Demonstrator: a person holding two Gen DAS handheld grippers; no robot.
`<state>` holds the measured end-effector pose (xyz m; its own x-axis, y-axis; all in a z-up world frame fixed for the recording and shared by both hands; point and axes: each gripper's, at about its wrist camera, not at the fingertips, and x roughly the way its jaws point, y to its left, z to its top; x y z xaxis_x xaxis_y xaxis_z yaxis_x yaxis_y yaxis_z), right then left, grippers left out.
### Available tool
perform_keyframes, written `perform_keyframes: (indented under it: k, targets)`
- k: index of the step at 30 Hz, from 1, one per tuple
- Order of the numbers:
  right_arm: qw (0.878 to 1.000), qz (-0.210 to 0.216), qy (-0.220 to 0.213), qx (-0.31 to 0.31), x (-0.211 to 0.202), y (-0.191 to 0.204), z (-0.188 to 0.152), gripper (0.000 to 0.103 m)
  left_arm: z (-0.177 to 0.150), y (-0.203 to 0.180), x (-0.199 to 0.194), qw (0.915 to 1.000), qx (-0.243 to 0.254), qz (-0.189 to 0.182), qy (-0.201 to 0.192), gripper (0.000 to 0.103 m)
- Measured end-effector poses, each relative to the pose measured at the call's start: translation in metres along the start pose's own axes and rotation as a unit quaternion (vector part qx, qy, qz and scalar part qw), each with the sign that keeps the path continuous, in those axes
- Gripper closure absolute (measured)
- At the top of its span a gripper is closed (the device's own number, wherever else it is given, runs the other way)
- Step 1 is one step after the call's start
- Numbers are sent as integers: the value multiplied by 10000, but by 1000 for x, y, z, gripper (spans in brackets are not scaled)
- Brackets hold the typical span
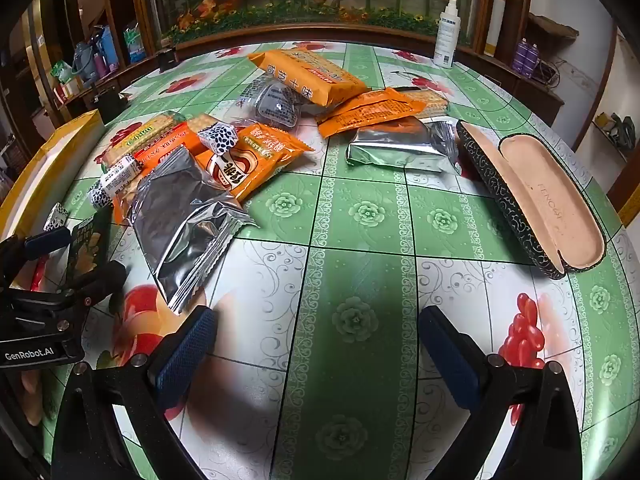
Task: Organize snacks
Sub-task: 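Reach the right gripper to the silver foil bag and grasp it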
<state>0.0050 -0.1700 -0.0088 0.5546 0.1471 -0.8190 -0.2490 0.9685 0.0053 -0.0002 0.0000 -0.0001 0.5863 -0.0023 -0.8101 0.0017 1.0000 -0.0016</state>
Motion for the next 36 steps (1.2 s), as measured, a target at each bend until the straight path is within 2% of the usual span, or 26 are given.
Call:
perform_keyframes:
  k: [1,6,10,14,16,18,20,22,25,29,30,33,36]
  targets:
    - [10000,-20,-16,-11,0,0,0,1,0,0,0,9999,-1,-7,111,0]
    - [10000,-18,-26,28,-2,1,-3,1,5,0,4,9999,8,-10,106,0]
    - [10000,-29,-2,5,0,1,1,1,-3,0,-3,10000,46,-30,-30,0]
    - [9997,160,83,-188,-3,8,-2,1,-11,1,-12,9999,42,-136,-25,0]
    - [9989,399,123,-195,-6,9,-1,1,-15,9,-26,9993,-66,-348,-118,0]
    - [9965,839,0,21,-17,5,3,1,-17,17,-38,9989,-74,-423,-164,0]
    - [9940,1086,-128,51,-27,5,8,0,-13,22,-47,9991,-95,-332,-241,0]
    - [9898,1367,-390,-30,-34,8,17,0,-13,33,-59,9986,-187,-371,-339,0]
    - [9830,1743,-551,171,-31,14,32,0,-11,49,-67,9979,-383,-407,-337,0]
    - [9723,2288,-261,408,-15,24,53,1,-11,60,-76,9978,-440,-353,-353,0]
    - [9728,2300,-130,253,-10,30,61,1,-11,62,-77,9977,-458,-379,-325,0]
    - [9794,1974,-155,-409,-6,46,80,1,-15,63,-79,9973,-502,-476,-241,0]
    - [9736,1848,-138,-1333,-3,64,86,1,-16,55,-78,9965,-542,-624,-114,0]
